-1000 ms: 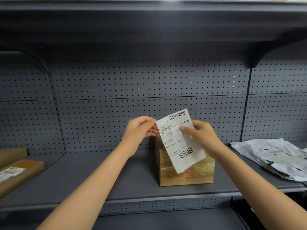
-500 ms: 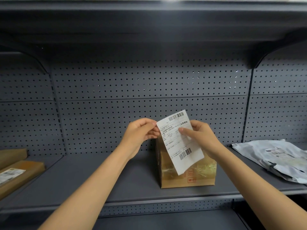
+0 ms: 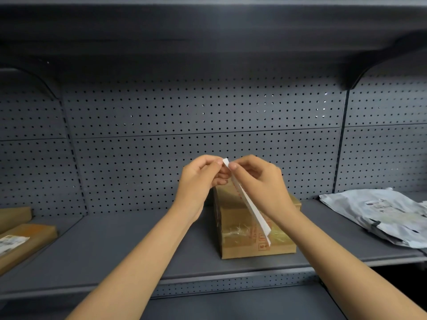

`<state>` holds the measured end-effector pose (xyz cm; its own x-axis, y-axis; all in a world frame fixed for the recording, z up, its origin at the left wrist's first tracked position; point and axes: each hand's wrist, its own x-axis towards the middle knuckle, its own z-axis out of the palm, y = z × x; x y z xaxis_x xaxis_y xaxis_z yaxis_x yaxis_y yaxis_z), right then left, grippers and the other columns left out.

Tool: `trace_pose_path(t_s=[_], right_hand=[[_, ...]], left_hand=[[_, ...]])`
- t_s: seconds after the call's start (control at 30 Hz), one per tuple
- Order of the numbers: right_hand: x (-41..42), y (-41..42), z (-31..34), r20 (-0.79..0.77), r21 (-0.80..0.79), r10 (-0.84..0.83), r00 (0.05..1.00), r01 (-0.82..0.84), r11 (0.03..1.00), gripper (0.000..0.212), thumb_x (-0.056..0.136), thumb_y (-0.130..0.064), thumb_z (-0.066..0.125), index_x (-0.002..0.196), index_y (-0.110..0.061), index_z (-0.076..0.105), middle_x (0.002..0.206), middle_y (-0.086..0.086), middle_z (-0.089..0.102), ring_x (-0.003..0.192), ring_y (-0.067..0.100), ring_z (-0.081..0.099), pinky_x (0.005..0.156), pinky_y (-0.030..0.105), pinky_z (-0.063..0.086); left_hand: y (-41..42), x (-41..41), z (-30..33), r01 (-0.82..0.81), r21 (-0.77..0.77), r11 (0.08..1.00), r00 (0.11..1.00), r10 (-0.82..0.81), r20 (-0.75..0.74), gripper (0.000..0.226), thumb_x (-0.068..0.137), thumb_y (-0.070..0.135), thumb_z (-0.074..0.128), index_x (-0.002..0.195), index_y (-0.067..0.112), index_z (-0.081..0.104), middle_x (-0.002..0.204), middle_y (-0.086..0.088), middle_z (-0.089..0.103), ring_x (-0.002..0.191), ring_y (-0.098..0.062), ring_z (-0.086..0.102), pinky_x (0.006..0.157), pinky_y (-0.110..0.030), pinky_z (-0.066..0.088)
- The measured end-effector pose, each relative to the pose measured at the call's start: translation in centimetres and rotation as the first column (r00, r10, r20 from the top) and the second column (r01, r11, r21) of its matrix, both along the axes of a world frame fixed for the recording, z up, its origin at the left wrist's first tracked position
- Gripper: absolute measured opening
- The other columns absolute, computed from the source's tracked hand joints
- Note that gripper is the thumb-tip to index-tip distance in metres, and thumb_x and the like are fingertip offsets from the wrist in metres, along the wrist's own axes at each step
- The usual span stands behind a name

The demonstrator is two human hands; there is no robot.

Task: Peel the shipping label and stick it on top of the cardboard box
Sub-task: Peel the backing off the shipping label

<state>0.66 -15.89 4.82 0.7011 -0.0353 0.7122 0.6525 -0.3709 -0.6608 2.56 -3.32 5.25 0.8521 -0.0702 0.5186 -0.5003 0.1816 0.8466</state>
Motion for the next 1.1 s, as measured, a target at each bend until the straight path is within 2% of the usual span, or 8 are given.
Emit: trace_pose_path(t_s=[0.13,0.23,0.47,0.63,0.87,0.93,1.0,1.1], right_hand=[[-0.1,0.2,0.1,-0.01,0.06,0.103,0.995,-0.102,0.993,0.009,0.084,-0.021,0.06,0.081,-0.02,0.068,0.077,-0.009,0.07,0.076,0.002,0.067,0.073,0.016,0.052],[-0.2,0.3,0.2,0.009,0.067,0.151,0.989,-0.151,0.986,0.012,0.086,-0.017,0.058,0.083,-0.02,0.069,0.076,-0.011,0.069,0.074,-0.003,0.065,0.067,0.01,0.048],[-0.4,0.5,0.7,0.033,0.025,0.086,0.996,-0.087,0.996,0.017,0.09,-0.019,0.051,0.086,-0.021,0.068,0.077,-0.014,0.067,0.074,-0.005,0.061,0.068,0.011,0.048],[-0.4,0.7,1.0,0.022,0.115,0.031,0.999,-0.033,0.993,0.02,0.09,-0.021,0.049,0.071,-0.023,0.052,0.043,-0.012,0.054,0.044,0.002,0.043,0.046,0.013,0.035],[0.4,0.6,1.9,0.0,0.184,-0.054,0.999,0.053,0.981,0.024,0.091,-0.02,0.046,0.067,-0.021,0.046,0.038,-0.011,0.038,0.037,0.005,0.03,0.037,0.013,0.027],[0.4,0.5,2.2,-0.005,0.224,-0.048,0.999,0.048,0.973,0.023,0.091,-0.02,0.045,0.069,-0.019,0.046,0.047,-0.008,0.041,0.045,0.007,0.034,0.046,0.022,0.034],[0.4,0.5,2.5,-0.013,0.271,-0.029,0.999,0.031,0.962,0.021,0.091,-0.019,0.044,0.07,-0.017,0.047,0.062,0.008,0.048,0.059,0.019,0.042,0.059,0.031,0.038],[0.6,0.1,2.7,-0.018,0.306,-0.047,0.999,0.05,0.951,0.021,0.092,-0.021,0.044,0.071,-0.018,0.048,0.072,0.013,0.054,0.067,0.021,0.049,0.065,0.036,0.043]], left_hand=[[-0.1,-0.3,-0.1,-0.026,0.048,0.999,0.998,0.023,0.056,0.02,0.087,0.006,0.049,0.074,0.013,0.063,0.058,0.009,0.066,0.06,-0.005,0.061,0.058,-0.017,0.051],[-0.2,-0.5,0.1,-0.039,0.041,0.998,0.996,0.036,0.079,0.021,0.087,0.006,0.051,0.073,0.015,0.063,0.062,0.005,0.064,0.06,-0.007,0.06,0.057,-0.017,0.05],[-0.1,-0.9,0.7,-0.089,0.081,0.993,0.988,0.078,0.13,0.019,0.086,0.007,0.053,0.075,0.017,0.064,0.065,0.003,0.062,0.061,-0.002,0.057,0.058,-0.016,0.049],[-0.3,-1.1,1.0,-0.117,0.116,0.986,0.98,0.096,0.175,0.018,0.085,0.005,0.052,0.075,0.016,0.063,0.067,0.003,0.062,0.06,0.002,0.057,0.059,-0.015,0.049],[-0.1,-0.9,1.0,-0.128,0.089,0.988,0.98,0.112,0.165,0.018,0.086,0.004,0.05,0.075,0.014,0.06,0.07,0.002,0.064,0.062,0.002,0.061,0.062,-0.013,0.051],[0.1,-0.8,1.0,-0.129,0.065,0.989,0.984,0.119,0.135,0.017,0.087,0.005,0.05,0.075,0.013,0.06,0.071,0.003,0.065,0.063,0.001,0.062,0.063,-0.015,0.051],[0.4,-0.6,1.0,-0.144,0.05,0.988,0.984,0.138,0.109,0.017,0.087,0.006,0.05,0.075,0.014,0.06,0.072,0.003,0.066,0.068,-0.002,0.063,0.066,-0.018,0.052],[1.0,-0.4,1.0,-0.155,0.027,0.987,0.985,0.153,0.083,0.019,0.087,0.005,0.048,0.075,0.014,0.061,0.075,0.002,0.066,0.073,-0.007,0.064,0.069,-0.021,0.055]])
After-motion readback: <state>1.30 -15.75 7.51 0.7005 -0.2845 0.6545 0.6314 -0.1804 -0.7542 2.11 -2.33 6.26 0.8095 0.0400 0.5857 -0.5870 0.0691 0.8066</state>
